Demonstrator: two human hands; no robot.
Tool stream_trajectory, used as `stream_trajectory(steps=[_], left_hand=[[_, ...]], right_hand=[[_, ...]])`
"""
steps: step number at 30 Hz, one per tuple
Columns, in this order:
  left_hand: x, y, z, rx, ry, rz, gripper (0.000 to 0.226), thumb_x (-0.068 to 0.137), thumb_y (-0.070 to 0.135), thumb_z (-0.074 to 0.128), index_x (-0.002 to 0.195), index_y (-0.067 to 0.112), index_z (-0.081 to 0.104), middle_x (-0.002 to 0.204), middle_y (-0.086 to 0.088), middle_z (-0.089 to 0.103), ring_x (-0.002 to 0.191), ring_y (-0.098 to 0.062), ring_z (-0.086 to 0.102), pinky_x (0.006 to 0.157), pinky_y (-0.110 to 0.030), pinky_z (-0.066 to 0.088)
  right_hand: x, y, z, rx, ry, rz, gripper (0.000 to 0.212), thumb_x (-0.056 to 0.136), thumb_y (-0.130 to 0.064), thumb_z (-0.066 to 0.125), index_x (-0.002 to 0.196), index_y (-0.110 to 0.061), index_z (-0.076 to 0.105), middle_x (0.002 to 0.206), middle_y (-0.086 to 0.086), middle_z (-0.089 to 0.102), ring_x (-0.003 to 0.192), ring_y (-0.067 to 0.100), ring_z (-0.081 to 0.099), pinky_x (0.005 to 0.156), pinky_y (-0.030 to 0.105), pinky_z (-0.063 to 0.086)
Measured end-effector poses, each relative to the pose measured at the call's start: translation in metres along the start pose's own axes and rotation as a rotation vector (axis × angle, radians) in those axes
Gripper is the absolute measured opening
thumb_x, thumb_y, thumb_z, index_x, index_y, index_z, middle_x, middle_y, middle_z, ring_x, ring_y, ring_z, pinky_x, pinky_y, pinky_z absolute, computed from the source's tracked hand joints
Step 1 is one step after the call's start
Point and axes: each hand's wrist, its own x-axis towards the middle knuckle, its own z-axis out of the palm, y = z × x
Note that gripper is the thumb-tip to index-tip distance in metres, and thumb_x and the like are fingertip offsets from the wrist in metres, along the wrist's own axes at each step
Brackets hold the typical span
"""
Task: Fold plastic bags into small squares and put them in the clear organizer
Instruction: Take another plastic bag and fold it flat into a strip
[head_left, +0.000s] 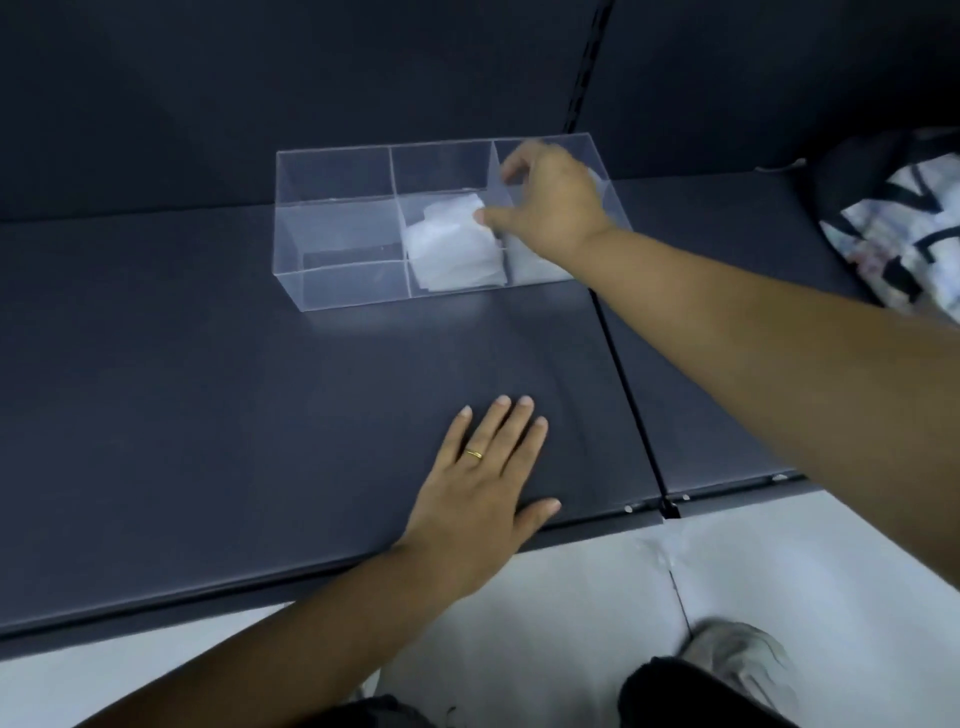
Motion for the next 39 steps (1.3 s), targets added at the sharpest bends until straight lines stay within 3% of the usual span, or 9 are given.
stream_trajectory(steps=[5,9,11,15,24,27,31,35,39], left_hand=[[-0.001,0.0,0.004,0.031,-0.015,-0.005,0.073,0.095,0.059,0.008,0.153,0.016,0.016,0.161,-0.004,0.012,0.148,-0.022,0.008,0.119,-0.048,0.012],[-0.001,-0.001,0.006,0.029,0.01,0.029,0.071,0.097,0.057,0.015,0.151,0.012,0.026,0.158,-0.007,0.022,0.146,-0.024,0.019,0.116,-0.049,0.016],[-0.001,-0.002,0.006,0.049,0.03,0.035,0.071,0.097,0.057,0.015,0.15,0.011,0.026,0.158,-0.008,0.023,0.146,-0.024,0.02,0.116,-0.049,0.017],[-0.001,0.0,0.007,0.071,0.047,0.034,0.072,0.097,0.057,0.013,0.151,0.01,0.025,0.158,-0.007,0.021,0.146,-0.022,0.017,0.118,-0.046,0.013],[0.0,0.009,-0.007,-0.06,0.003,0.028,0.085,0.09,0.069,0.001,0.15,0.014,0.024,0.159,-0.002,0.016,0.148,-0.018,0.009,0.119,-0.045,0.007],[0.0,0.02,-0.022,-0.428,-0.151,0.091,0.09,0.074,0.089,0.012,0.146,0.035,0.021,0.158,0.015,0.011,0.146,0.0,-0.003,0.119,-0.029,-0.003],[-0.006,0.041,-0.051,-0.896,-0.443,0.076,0.055,0.067,0.067,0.07,0.118,0.052,0.057,0.117,0.029,0.062,0.114,0.01,0.053,0.095,-0.01,0.037],[0.001,0.028,-0.073,-1.089,-0.191,-0.089,0.019,0.072,0.035,0.071,0.076,0.017,0.074,0.071,-0.009,0.071,0.066,-0.01,0.06,0.066,-0.022,0.046],[0.013,-0.008,-0.092,-1.263,-0.038,-0.263,0.013,0.075,0.026,0.068,0.067,0.017,0.074,0.053,0.001,0.057,0.048,-0.004,0.046,0.052,-0.011,0.041]], right_hand=[[-0.147,0.05,-0.048,0.13,0.244,-0.266,0.021,0.094,-0.028,0.058,0.084,-0.009,0.06,0.077,-0.004,0.049,0.069,0.01,0.046,0.064,0.018,0.037],[-0.294,0.127,-0.032,0.069,0.166,0.026,0.033,0.094,-0.037,0.05,0.069,-0.016,0.053,0.07,-0.009,0.046,0.064,0.011,0.047,0.059,0.027,0.037],[-0.329,0.166,-0.002,-0.053,-0.05,0.238,0.029,0.088,-0.045,0.06,0.099,-0.019,0.066,0.106,-0.002,0.06,0.098,0.019,0.059,0.08,0.032,0.047],[-0.326,0.217,0.048,-0.333,-0.469,0.215,0.079,0.089,-0.062,0.046,0.152,-0.029,0.013,0.161,0.001,0.01,0.148,0.025,0.005,0.12,0.043,0.006],[-0.338,0.182,0.053,-0.029,-0.587,0.066,0.024,0.094,-0.035,0.053,0.107,-0.016,0.062,0.11,0.006,0.06,0.101,0.025,0.058,0.083,0.034,0.046],[-0.333,0.141,0.015,0.252,-0.525,-0.027,0.022,0.084,-0.044,0.063,0.089,-0.023,0.066,0.09,-0.004,0.061,0.085,0.012,0.058,0.075,0.029,0.047],[-0.297,0.111,-0.043,0.478,-0.326,0.024,0.03,0.085,-0.039,0.068,0.063,-0.021,0.059,0.067,-0.007,0.053,0.062,0.005,0.052,0.062,0.024,0.041],[-0.25,0.118,-0.071,0.578,-0.096,0.206,0.046,0.092,-0.035,0.06,0.065,0.002,0.054,0.067,0.01,0.047,0.061,0.018,0.046,0.06,0.034,0.039],[-0.205,0.129,-0.071,0.685,0.111,0.386,0.062,0.091,-0.043,0.061,0.063,0.009,0.045,0.059,0.011,0.039,0.053,0.02,0.037,0.053,0.03,0.034]])
